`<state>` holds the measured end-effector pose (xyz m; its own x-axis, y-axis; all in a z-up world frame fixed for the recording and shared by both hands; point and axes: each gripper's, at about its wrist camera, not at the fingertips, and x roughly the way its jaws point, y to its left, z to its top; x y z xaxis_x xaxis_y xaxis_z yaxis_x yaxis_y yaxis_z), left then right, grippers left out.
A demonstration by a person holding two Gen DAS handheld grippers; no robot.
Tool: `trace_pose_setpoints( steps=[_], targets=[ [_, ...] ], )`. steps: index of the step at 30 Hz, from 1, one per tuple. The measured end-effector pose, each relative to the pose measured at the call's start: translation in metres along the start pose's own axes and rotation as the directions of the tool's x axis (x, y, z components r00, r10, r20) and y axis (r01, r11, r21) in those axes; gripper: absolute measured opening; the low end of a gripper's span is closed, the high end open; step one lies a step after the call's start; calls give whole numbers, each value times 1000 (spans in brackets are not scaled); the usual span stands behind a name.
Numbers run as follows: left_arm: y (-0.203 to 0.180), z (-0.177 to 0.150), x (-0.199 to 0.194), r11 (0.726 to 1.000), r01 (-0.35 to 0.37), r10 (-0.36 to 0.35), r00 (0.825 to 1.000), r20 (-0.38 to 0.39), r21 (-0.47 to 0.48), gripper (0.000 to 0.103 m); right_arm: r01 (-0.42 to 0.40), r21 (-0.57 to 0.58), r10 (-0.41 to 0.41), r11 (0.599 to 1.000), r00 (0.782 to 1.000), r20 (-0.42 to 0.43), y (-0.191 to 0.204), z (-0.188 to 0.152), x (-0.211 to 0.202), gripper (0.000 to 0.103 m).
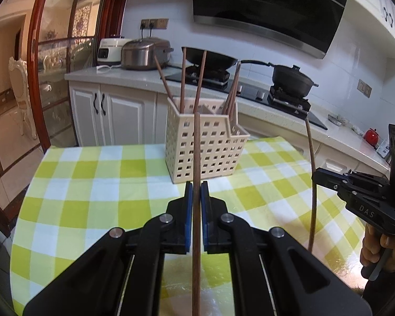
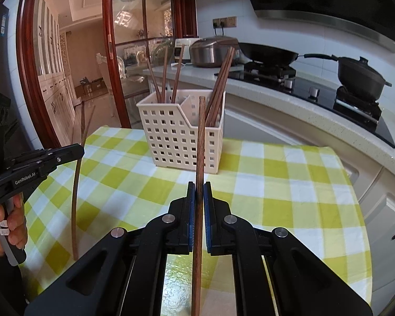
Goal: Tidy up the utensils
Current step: 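Lift the left tool's chopstick upright toward the caddy while the right tool lifts its own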
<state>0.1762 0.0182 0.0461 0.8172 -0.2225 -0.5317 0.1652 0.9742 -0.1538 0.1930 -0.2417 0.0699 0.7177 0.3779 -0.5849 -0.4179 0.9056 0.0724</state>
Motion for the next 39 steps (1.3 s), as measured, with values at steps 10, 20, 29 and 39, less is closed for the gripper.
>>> trace_pose_setpoints(
  steps=[10,20,29,39],
  targets=[
    [-8,6,-22,1000,-2,2,999,32,9,6,11,-7,-10,1000,1000,13,0,2,-13,6],
    [-7,6,-23,1000,6,-6,1000,25,14,6,33,-45,-45,998,961,-273,-25,-23,80,30],
    [-11,5,-23,1000,18,-18,1000,20,24,6,64,-164,-132,984,884,-448,-56,-13,135,30],
    [-6,4,-24,1000,14,-14,1000,26,14,6,-20,-141,-66,990,811,-581,-74,-7,170,20]
  ],
)
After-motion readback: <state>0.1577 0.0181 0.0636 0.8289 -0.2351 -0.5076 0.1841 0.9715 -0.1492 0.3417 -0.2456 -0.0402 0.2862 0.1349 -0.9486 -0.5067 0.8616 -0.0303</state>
